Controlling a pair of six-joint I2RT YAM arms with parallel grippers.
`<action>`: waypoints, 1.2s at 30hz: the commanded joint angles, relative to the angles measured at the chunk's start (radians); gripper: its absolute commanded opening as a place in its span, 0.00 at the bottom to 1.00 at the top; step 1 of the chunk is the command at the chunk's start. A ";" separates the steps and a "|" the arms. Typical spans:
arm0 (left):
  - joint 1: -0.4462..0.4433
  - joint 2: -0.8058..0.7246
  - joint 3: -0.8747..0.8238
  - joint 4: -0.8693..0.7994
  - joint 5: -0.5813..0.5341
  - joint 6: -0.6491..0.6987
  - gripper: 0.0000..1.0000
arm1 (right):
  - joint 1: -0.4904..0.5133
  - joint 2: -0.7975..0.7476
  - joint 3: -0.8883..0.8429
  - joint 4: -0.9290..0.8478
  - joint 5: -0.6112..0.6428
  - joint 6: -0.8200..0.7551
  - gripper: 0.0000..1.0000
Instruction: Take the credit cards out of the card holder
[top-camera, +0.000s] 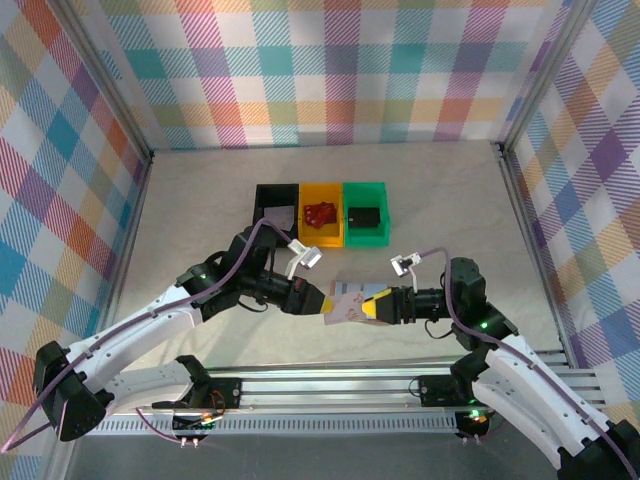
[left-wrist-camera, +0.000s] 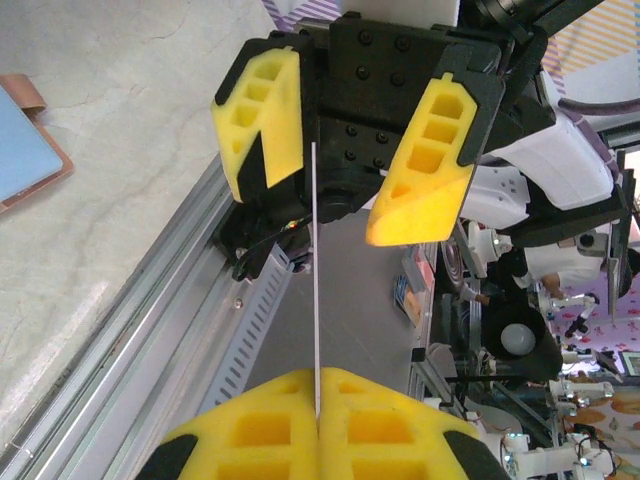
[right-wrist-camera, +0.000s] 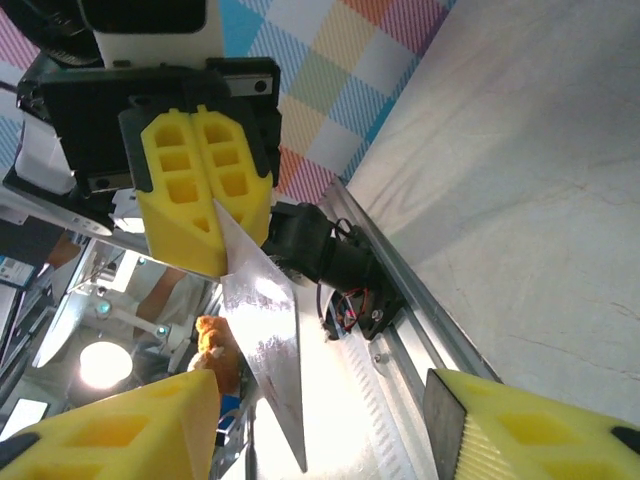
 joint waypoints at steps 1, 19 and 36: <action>0.004 0.002 -0.002 0.035 0.034 -0.002 0.00 | 0.018 0.004 -0.003 0.061 -0.026 -0.023 0.54; 0.003 0.003 -0.009 0.076 0.073 -0.005 0.18 | 0.066 0.003 -0.001 0.055 0.006 -0.057 0.00; 0.037 -0.219 -0.303 0.481 -0.087 -0.262 0.54 | 0.066 -0.039 -0.013 0.144 0.092 0.051 0.00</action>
